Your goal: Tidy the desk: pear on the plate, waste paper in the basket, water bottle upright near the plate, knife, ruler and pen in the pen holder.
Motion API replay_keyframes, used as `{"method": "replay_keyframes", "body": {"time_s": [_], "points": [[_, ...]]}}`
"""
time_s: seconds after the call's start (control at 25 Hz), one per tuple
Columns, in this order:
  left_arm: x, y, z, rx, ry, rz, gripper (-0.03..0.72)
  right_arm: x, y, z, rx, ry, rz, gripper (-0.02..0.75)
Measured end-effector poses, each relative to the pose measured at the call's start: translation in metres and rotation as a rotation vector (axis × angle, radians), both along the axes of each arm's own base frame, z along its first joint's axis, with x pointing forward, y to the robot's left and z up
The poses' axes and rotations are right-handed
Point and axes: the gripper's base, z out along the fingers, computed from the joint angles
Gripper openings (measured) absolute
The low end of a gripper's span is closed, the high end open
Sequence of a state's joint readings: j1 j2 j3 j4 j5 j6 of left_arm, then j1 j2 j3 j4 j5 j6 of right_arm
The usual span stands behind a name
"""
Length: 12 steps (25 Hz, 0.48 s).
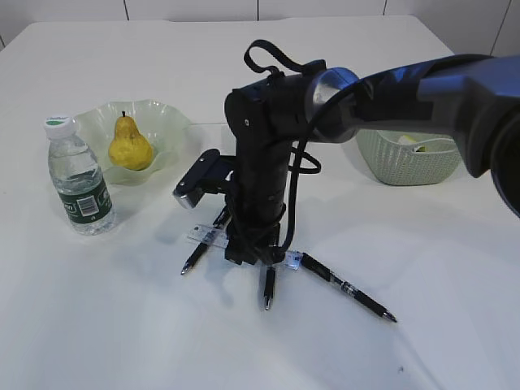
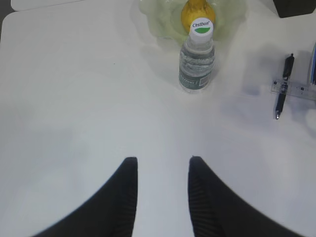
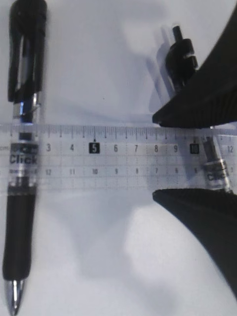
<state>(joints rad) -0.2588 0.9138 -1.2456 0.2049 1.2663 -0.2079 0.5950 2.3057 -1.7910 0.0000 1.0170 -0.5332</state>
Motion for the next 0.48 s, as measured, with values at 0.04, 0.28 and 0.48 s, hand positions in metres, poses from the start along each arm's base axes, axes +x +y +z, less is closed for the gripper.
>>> {"method": "replay_keyframes", "body": {"time_s": [0.04, 0.28, 0.48], "points": [[0.000, 0.000, 0.000, 0.000, 0.000, 0.000, 0.240, 0.000, 0.001, 0.003, 0.008, 0.006, -0.005, 0.304], [0.000, 0.000, 0.000, 0.000, 0.000, 0.000, 0.240, 0.008, 0.012, 0.030, 0.079, -0.011, -0.023, 0.304], [0.000, 0.000, 0.000, 0.001, 0.000, -0.001, 0.240, 0.008, 0.014, 0.037, 0.104, 0.011, -0.046, 0.303]]}}
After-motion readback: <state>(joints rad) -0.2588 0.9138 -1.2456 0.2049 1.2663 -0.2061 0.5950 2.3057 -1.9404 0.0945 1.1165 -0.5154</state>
